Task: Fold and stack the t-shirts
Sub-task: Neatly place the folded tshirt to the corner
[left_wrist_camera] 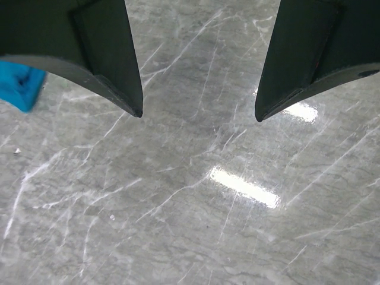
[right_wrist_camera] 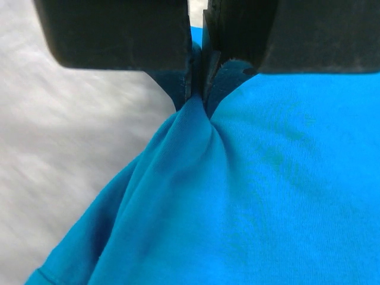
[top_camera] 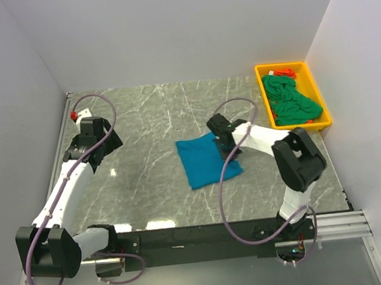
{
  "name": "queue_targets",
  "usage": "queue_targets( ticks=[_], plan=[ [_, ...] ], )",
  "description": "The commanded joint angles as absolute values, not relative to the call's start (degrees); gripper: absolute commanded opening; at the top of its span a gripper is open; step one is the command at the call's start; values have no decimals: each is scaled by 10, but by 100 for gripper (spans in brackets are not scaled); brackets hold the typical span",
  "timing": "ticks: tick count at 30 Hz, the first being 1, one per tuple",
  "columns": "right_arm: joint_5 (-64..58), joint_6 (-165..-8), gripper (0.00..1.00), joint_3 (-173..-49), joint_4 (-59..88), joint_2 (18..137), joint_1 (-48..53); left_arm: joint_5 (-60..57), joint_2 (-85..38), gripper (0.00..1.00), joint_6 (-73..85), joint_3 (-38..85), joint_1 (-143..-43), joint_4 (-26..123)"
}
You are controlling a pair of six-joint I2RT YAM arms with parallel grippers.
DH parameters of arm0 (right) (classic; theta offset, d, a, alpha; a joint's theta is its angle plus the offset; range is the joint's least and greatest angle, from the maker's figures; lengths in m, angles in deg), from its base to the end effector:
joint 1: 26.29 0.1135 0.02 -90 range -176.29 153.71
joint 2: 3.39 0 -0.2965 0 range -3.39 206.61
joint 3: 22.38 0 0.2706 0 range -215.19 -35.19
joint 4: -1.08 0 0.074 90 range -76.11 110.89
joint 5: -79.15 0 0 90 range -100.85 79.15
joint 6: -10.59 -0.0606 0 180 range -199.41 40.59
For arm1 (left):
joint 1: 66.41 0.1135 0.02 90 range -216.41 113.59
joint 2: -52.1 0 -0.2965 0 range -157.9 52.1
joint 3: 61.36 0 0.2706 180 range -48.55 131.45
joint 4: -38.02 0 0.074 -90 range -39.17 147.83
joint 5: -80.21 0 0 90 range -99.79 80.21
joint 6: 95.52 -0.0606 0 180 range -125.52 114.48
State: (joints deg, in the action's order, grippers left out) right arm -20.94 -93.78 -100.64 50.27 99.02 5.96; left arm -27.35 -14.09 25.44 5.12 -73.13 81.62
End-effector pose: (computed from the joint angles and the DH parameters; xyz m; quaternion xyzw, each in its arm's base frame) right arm 0.3177 0.1879 0.1643 -0.1406 0.9756 -0.0228 0.1670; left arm 0.2671 -0.0131 0.2957 -0.2497 0.8745 0.0062 0.4159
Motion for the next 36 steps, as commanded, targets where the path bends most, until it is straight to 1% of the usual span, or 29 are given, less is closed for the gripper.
queue_targets(
  ticks=[1,2,8,12,17,20,25,29,30,31,32,33,34,36],
  plan=[
    [-299,-918,0,-966,562,924,29,-248,-114,82,249,50,-723,801],
    [-311,-916,0,-959,570,920,24,-246,-113,82,250,49,-722,801],
    [-475,-900,0,-932,612,925,-14,-236,-99,82,254,44,-719,803],
    [-517,-892,0,-909,597,914,-56,-231,-92,82,255,42,-720,802],
    [-612,-912,0,-911,614,950,-98,-227,-93,82,255,44,-719,805],
    [-645,-917,0,-906,612,977,-107,-227,-95,82,255,45,-719,807],
    [-696,-936,0,-909,626,1023,-151,-223,-110,82,255,48,-719,811],
    [-756,-954,0,-911,634,1021,-204,-227,-120,82,255,50,-719,815],
    [-775,-959,14,-914,638,1018,-216,-227,-124,82,255,50,-719,815],
    [-783,-965,22,-919,642,1014,-240,-225,-126,82,255,52,-719,816],
    [-788,-980,26,-930,657,1013,-251,-225,-128,82,255,52,-719,818],
    [-791,-993,38,-938,669,1013,-260,-224,-132,82,255,53,-719,819],
    [-796,-1008,45,-948,683,1016,-275,-223,-133,82,255,54,-719,819],
    [-803,-1060,57,-977,730,1022,-285,-219,-135,83,255,55,-719,820]
  ],
)
